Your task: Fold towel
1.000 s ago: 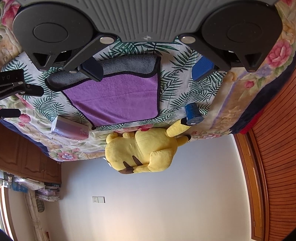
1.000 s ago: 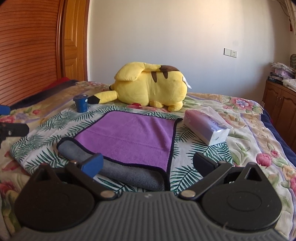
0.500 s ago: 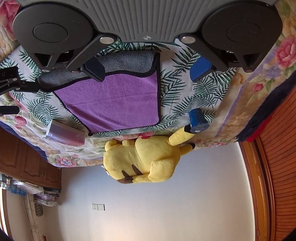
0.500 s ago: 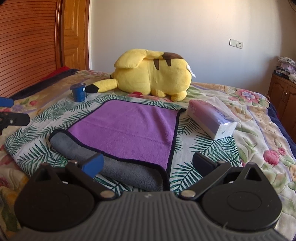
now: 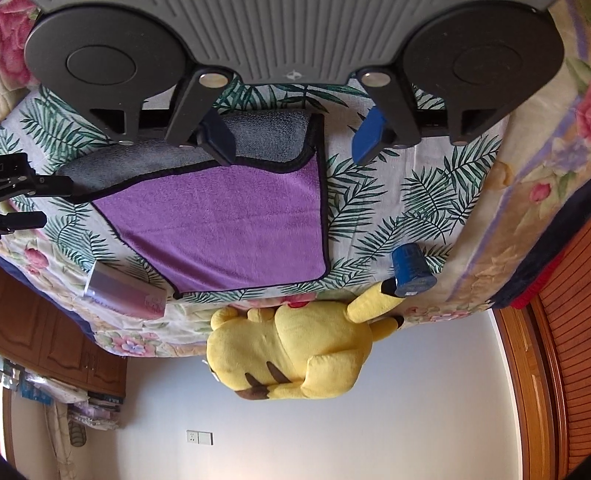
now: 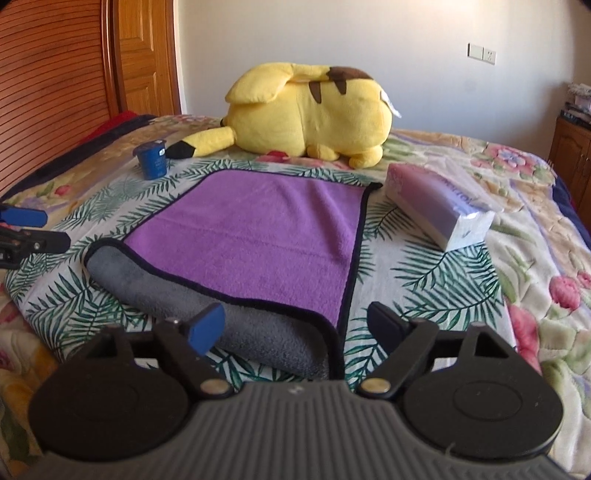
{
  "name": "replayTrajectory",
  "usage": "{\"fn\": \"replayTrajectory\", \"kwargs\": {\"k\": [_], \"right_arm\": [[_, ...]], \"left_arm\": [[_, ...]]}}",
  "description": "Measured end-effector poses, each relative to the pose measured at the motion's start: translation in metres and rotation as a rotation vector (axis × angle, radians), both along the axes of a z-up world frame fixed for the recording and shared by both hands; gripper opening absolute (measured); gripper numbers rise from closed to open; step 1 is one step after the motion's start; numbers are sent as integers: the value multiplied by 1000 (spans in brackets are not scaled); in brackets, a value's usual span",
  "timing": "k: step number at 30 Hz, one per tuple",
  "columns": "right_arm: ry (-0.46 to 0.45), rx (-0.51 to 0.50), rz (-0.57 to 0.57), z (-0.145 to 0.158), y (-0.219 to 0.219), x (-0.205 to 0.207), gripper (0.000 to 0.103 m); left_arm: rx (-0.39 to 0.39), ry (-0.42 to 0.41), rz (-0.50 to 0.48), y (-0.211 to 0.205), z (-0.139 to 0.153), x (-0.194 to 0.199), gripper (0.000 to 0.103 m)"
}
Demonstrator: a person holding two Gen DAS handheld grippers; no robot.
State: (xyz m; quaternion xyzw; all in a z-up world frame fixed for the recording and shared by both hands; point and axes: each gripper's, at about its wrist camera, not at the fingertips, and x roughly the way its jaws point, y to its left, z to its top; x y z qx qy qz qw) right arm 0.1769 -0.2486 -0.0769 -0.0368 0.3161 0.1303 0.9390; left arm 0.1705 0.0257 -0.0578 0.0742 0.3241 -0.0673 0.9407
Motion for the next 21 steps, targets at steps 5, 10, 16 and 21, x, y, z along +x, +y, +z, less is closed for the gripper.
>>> {"fn": "replayTrajectory", "kwargs": {"k": [5,10,16,21], "right_arm": [[26,3,12,-5,-1,7,73],[51,20,3,-9,-5,14,67],[73,28,-1,-13,-9,19,62],[87,32,-7,-15,-13,22,61]], "left_arm": [[2,18,-1,4,-9,9,46],[8,43,-2,6,-17,13,41],[-11,48,-4,10,-22,22,38],[-21,70,-14,13,-30,32,28]]}}
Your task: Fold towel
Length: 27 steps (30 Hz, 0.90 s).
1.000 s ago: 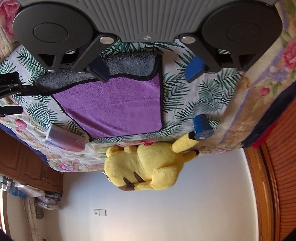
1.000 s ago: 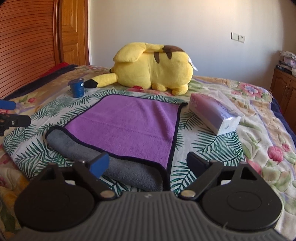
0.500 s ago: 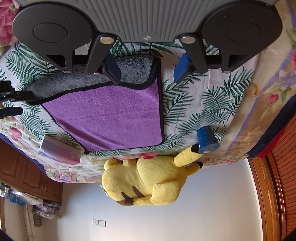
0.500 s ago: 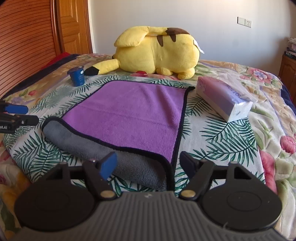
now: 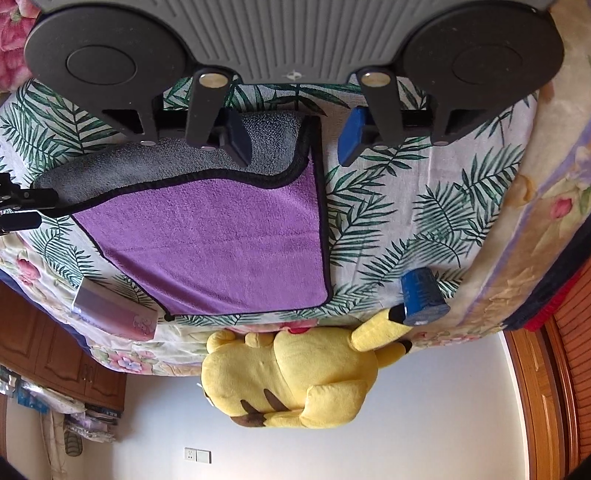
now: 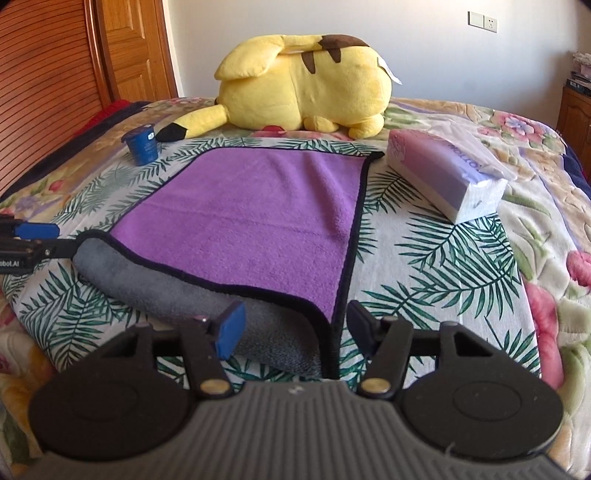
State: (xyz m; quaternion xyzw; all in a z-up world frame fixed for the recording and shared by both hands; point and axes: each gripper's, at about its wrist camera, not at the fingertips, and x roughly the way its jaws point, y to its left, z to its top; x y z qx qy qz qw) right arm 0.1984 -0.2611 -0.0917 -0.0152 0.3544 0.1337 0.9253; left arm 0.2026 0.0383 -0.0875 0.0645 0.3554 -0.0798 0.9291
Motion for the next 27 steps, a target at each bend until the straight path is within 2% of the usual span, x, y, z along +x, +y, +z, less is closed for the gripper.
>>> {"fn": "replayTrajectory", "kwargs": {"k": [4,9,15,22,27], "right_arm": [[13,-1,2,-2,0,2,60],[30,-8,5,-6,0,5,53],[57,0,10,-7,-2,8,46],[107,-11,37,-10,0,10,36],[111,-17,45,-9,-1,10,28]], "left_arm": [[-12,12,-2,2,-4,6,16],[-32,17,1,4,-7,12,7],[-54,35,-8,5,-11,14,5],[-36,50,-14,2,-17,13,1],[-25,63,-12,2,-22,13,0]]}}
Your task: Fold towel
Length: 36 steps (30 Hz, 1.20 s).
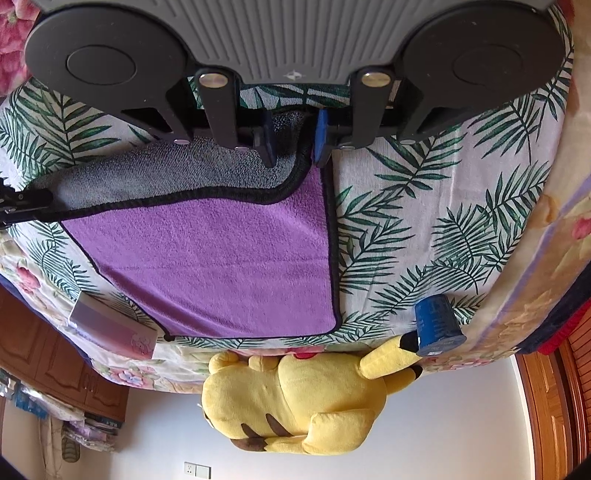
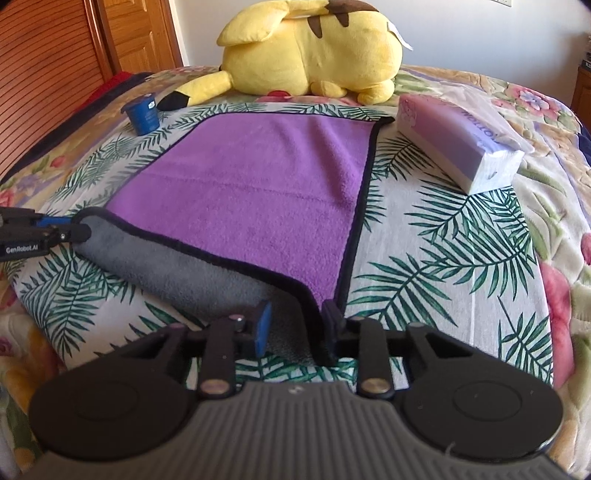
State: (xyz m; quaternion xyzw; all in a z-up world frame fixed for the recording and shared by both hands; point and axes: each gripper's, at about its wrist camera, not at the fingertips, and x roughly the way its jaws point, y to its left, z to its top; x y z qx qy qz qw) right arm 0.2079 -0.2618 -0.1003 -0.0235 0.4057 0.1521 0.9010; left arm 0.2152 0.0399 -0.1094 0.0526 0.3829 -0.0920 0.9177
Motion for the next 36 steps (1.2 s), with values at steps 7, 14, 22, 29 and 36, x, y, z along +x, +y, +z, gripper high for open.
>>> {"fn": "replayTrajectory", "kwargs": {"k": [7,14,22,29,36], "right_arm": [[-15,-8,12,1,0,-1,10],[-41,-6,23,4,0,-2,5],[-114,19,3,14,-4,-4,4],[-189,16,2,25,-5,-6,4],[-242,-4,10,33,-6,-5,4]], "left_arm": [[-19,-3,5,2,0,-1,0],[-27,-17,-13,-1,3,-3,0],[-70,-69,-21,1,19,-6,0],[-82,-139,-46,-4,41,-11,0],[-98,-205,-65,-7,60,-18,0]]}}
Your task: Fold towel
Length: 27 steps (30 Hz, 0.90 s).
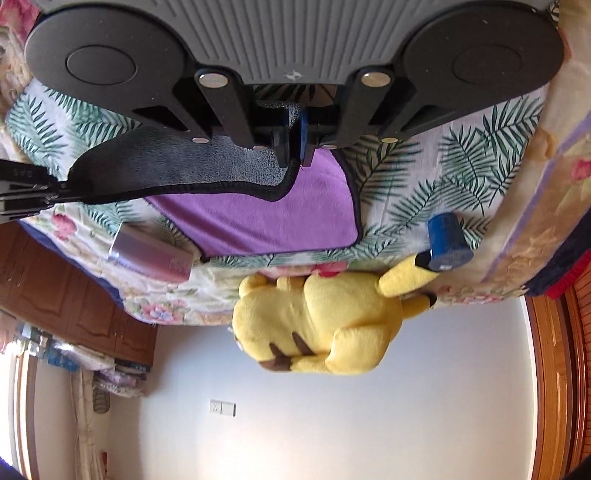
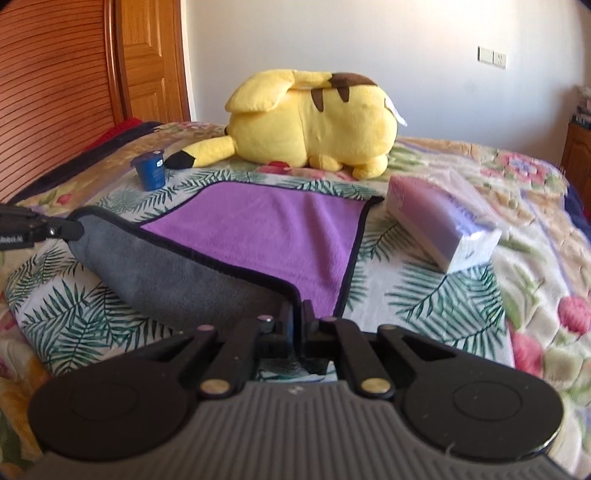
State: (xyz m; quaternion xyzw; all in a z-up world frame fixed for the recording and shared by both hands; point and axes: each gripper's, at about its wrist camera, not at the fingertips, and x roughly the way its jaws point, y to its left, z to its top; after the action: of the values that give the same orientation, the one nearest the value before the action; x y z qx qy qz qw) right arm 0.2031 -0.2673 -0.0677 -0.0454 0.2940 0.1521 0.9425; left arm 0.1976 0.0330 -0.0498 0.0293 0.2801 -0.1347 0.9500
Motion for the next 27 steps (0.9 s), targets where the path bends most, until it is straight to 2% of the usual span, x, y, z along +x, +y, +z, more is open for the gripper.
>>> {"fn": "replayTrajectory", "kwargs": {"k": [7,19,27], "right_arm": [[-42,-30,16,4,4,2,4],[-76,-88,35,2,7,18,4],[-86,-114,44,-1,8,26,4]], "left_arm": [[-13,-24,-7,-1,11,2,0],[24,-25,-20,-1,7,22,0],[21,-15,-37,0,5,37,0]]}}
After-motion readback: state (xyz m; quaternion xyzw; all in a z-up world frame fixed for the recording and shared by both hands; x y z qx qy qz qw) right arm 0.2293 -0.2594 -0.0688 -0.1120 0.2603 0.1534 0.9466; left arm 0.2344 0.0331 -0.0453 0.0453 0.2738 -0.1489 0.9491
